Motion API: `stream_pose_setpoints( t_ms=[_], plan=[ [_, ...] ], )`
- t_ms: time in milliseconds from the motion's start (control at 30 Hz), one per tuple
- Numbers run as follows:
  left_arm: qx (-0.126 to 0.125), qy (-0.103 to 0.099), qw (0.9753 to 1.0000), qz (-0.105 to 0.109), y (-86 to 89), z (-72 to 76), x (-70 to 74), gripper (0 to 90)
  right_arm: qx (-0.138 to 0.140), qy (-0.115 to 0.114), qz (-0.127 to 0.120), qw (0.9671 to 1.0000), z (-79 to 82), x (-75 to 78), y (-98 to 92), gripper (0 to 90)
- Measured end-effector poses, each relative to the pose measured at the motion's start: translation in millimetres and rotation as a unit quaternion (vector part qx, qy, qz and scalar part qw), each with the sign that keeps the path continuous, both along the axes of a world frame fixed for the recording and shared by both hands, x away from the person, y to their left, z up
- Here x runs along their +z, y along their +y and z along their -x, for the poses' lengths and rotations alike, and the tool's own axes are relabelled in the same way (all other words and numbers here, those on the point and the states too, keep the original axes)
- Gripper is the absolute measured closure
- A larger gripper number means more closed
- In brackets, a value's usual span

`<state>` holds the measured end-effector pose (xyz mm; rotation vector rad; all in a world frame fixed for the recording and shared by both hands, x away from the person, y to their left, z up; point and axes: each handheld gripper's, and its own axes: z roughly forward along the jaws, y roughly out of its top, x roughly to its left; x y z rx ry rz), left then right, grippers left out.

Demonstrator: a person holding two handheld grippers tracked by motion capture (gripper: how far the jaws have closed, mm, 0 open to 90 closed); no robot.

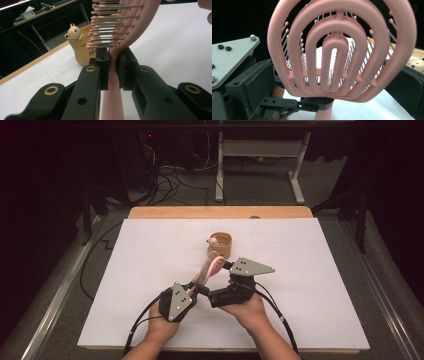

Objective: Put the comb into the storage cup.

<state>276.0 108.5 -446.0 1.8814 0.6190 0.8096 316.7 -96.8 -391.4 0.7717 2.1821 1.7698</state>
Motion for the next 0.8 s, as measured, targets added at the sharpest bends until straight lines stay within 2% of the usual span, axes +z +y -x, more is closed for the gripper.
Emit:
stream_pose_setpoints(
  t_ms=[467, 800],
  plan=[
    [0.005, -0.003, 1.0000, -0.001, 1.0, 0.8, 0.4, 81.2, -0.010, 0.006, -0.010, 0.9999, 0.6, -1.2, 1.2, 13.4],
    [0.009, -0.002, 1.0000, 0.001, 1.6, 0.4, 0.1, 81.2, -0.014, 0.010, -0.013, 0.9998, 0.9, -1.0, 0.3, 17.6]
  ],
)
